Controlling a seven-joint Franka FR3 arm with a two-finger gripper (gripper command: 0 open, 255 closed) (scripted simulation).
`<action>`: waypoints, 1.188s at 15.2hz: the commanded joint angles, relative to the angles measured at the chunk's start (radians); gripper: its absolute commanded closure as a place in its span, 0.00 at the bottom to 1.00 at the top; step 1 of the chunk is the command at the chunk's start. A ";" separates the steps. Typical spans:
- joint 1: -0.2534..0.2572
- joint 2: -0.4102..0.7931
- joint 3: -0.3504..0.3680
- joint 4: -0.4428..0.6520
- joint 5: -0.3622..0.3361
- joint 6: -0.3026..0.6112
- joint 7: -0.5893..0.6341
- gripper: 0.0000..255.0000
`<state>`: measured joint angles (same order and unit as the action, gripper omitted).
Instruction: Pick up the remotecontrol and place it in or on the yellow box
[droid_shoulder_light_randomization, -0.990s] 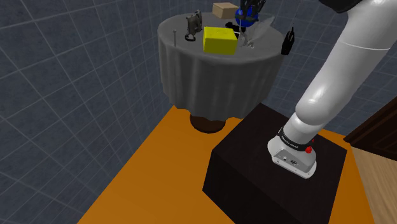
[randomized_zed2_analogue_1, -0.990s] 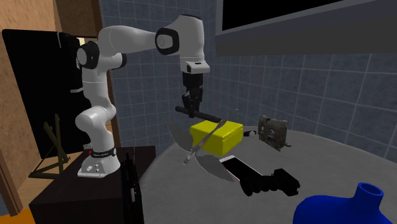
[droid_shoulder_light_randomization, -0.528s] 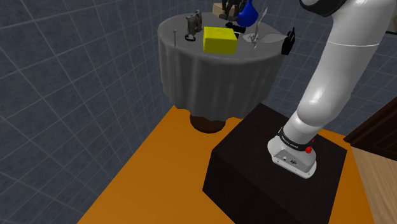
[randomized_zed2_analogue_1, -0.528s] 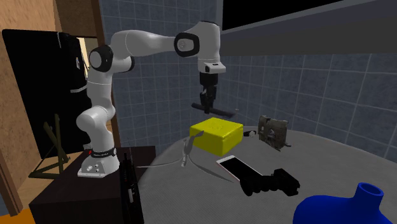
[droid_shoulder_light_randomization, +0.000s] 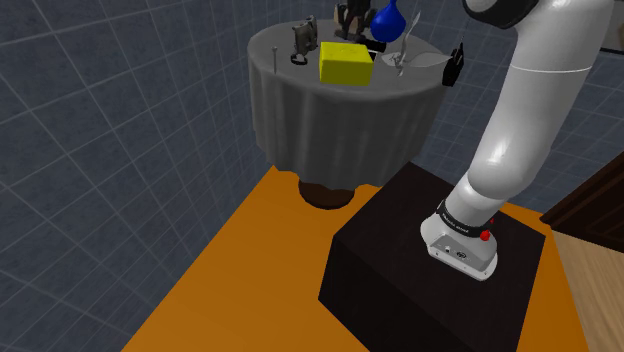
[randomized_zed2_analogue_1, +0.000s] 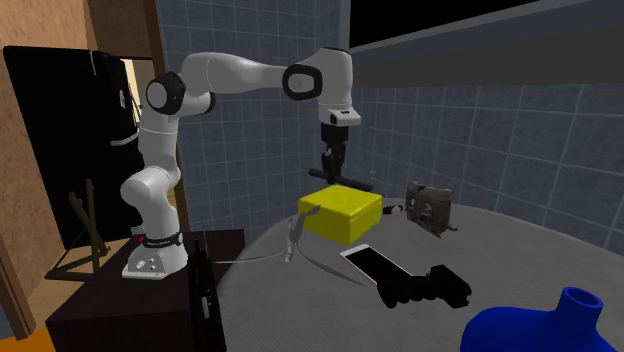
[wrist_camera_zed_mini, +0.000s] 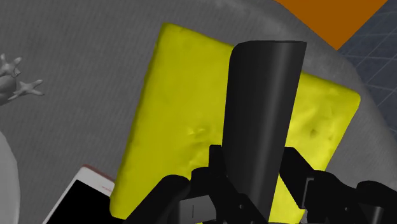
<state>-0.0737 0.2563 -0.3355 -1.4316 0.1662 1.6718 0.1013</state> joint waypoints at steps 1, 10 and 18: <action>0.001 -0.001 0.000 -0.030 0.000 0.029 -0.003 1.00; 0.006 -0.005 0.002 -0.094 0.000 0.089 -0.008 1.00; 0.006 -0.006 0.002 -0.094 0.000 0.089 -0.008 0.00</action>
<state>-0.0681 0.2508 -0.3337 -1.5258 0.1662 1.7612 0.0937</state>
